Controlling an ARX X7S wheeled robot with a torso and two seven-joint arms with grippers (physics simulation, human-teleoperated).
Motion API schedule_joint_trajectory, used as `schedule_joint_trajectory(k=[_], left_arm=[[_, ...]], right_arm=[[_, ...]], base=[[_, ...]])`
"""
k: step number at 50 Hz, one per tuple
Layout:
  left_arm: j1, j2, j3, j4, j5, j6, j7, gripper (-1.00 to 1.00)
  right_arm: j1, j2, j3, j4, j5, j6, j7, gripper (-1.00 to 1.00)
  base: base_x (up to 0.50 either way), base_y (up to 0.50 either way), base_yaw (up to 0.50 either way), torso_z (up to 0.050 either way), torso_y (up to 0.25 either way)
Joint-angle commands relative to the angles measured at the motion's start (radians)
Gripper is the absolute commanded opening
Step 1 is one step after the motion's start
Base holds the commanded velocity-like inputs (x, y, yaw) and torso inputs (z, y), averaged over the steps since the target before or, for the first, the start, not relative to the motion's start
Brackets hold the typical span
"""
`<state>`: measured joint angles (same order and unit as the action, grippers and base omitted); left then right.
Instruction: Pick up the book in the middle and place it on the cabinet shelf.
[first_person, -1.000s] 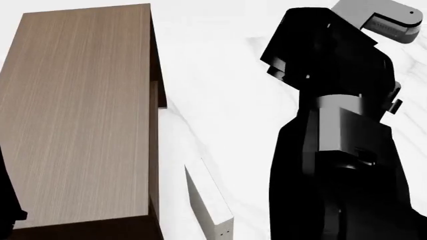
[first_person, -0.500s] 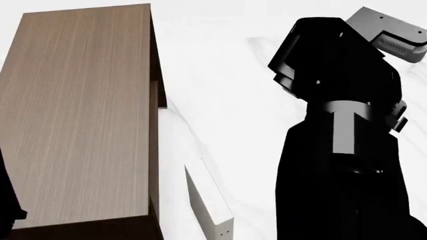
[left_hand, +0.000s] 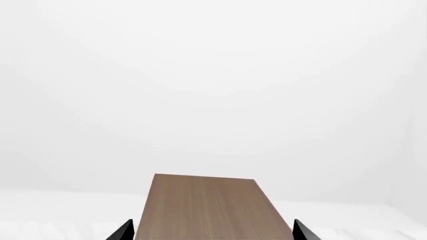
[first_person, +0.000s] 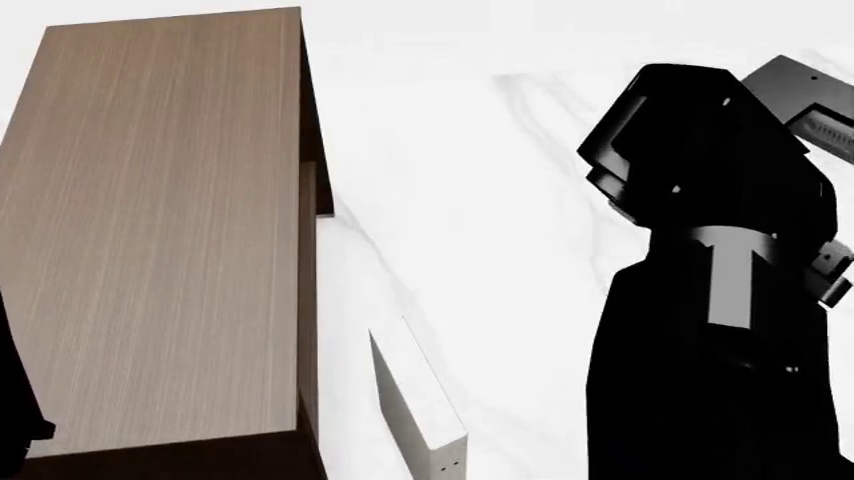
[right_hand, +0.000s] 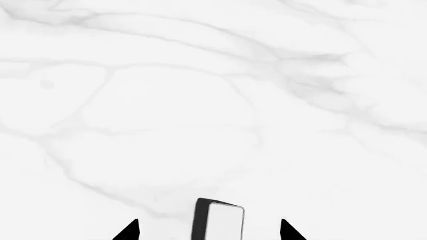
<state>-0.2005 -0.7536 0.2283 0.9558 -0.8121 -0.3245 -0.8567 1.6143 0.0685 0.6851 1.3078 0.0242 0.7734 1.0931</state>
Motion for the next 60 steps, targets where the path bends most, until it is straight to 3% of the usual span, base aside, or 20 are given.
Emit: schedule_joint_trajectory(k=[1, 58, 59, 60], left_arm=[[-0.002, -0.007, -0.001, 0.009, -0.007, -0.001, -0.011, 1.0], [-0.006, -0.013, 0.019, -0.008, 0.004, 0.016, -0.01, 1.0], [-0.006, -0.013, 0.019, -0.008, 0.004, 0.017, -0.01, 1.0], [-0.006, -0.013, 0.019, -0.008, 0.004, 0.017, -0.01, 1.0]], right_arm=[[-0.038, 0.003, 0.029, 0.001, -0.006, -0.011, -0.028, 1.0], [-0.181, 0.011, 0.144, 0.001, -0.006, -0.134, -0.078, 1.0], [-0.18, 0.012, 0.148, 0.001, -0.005, -0.128, -0.072, -1.0], [-0.18, 0.012, 0.147, 0.001, -0.008, -0.132, -0.071, -1.0]], base=[[0.0, 0.0, 0.0, 0.0, 0.0], [0.0, 0.0, 0.0, 0.0, 0.0], [0.0, 0.0, 0.0, 0.0, 0.0], [0.0, 0.0, 0.0, 0.0, 0.0]])
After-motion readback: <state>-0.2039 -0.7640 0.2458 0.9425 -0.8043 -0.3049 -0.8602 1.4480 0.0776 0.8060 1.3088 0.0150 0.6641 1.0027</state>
